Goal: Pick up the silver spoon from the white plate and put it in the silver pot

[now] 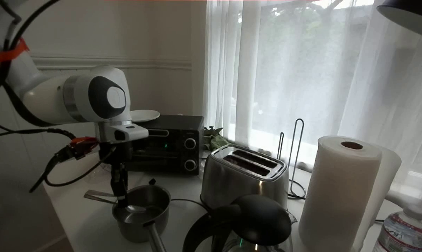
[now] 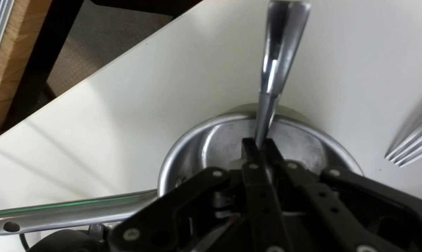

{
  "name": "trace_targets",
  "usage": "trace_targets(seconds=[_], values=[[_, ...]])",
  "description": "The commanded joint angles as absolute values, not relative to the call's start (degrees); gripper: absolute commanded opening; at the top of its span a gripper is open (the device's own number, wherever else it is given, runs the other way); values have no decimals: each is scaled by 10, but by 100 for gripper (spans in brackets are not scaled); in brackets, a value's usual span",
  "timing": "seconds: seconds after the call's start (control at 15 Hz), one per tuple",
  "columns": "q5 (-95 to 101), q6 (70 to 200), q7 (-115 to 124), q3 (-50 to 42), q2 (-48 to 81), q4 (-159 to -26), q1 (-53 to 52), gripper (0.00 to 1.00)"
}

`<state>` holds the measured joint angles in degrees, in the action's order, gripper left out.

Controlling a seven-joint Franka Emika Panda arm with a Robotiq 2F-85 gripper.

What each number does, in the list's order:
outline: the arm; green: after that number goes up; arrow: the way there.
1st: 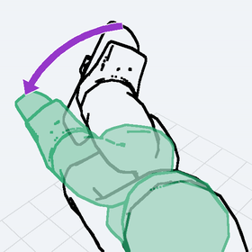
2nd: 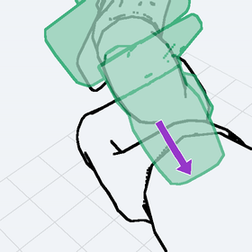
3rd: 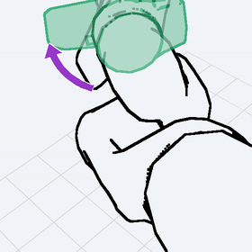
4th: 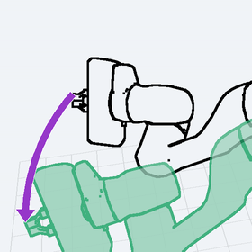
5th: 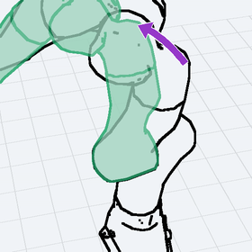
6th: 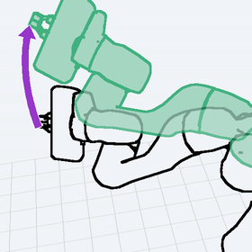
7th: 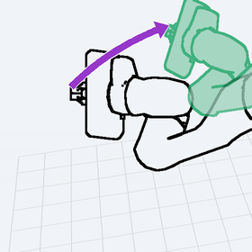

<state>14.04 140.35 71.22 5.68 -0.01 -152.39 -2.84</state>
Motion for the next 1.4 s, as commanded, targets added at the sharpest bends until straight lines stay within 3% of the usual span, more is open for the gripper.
trace_targets(seconds=[0.0, 1.27, 1.33], values=[[161, 1434, 707, 35, 24, -1512, -23, 2], [151, 1545, 670, -31, 94, -1510, -32, 2], [155, 1547, 672, -34, 95, -1509, -33, 15]])
